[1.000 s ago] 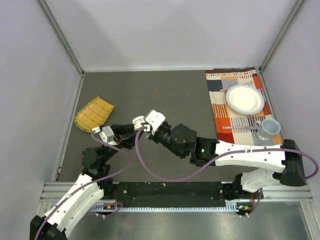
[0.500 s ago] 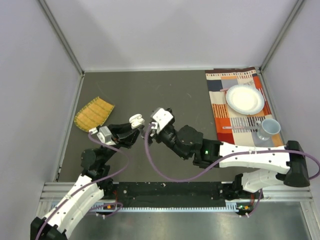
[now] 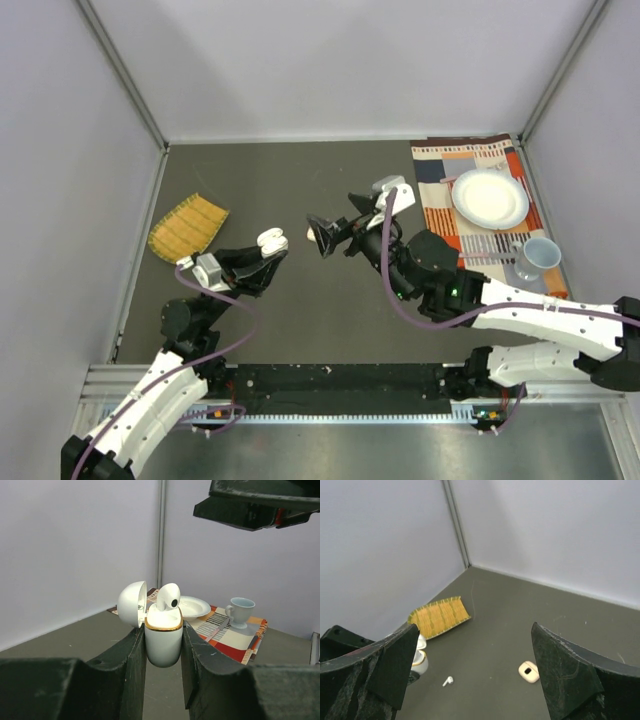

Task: Insert the wireless bluetooth earbuds into the charging case
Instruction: Adjust the right earbud in the right side groove of the charging case, then move the left earbud to the center of the board.

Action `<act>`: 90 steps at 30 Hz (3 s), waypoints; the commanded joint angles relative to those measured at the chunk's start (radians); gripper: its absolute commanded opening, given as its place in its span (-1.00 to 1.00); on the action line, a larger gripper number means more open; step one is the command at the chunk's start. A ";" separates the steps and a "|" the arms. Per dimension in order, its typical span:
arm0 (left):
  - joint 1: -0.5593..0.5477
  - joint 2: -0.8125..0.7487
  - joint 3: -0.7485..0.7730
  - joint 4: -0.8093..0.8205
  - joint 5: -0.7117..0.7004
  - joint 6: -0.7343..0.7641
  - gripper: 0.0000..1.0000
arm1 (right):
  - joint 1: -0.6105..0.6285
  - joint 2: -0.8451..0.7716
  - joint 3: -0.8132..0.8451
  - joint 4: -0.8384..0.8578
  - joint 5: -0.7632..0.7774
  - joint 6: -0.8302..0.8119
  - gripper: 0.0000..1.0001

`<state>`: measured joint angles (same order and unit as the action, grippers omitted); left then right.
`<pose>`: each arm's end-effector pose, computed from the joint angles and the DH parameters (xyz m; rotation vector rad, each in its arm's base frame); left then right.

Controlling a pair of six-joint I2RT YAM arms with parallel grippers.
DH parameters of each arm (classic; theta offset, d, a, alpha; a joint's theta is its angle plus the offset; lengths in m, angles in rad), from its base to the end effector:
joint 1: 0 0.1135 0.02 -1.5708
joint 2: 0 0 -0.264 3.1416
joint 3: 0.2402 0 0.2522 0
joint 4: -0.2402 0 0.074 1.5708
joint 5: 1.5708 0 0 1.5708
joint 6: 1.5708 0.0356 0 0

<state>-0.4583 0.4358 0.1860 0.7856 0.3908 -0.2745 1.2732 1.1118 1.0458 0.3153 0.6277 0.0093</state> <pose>0.1059 -0.0674 0.2771 0.4625 1.0178 -0.8597 0.0936 0.2339 0.4193 -0.3281 1.3619 0.6586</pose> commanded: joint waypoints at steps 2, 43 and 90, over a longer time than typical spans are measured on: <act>0.004 -0.006 0.004 0.047 0.002 0.000 -1.00 | -0.044 0.036 0.094 -0.208 -0.103 0.170 0.81; 0.004 -0.002 -0.005 0.083 0.079 -0.012 -1.00 | -0.043 0.120 0.154 -0.231 -0.201 0.195 0.29; 0.004 -0.246 0.093 -0.190 -0.178 0.158 -1.00 | -0.474 0.844 0.373 -0.236 -1.088 1.133 0.36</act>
<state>-0.4576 0.2241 0.2253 0.6163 0.2295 -0.1452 0.7799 1.9068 1.2953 -0.0395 -0.3294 1.0660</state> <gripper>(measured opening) 0.338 0.679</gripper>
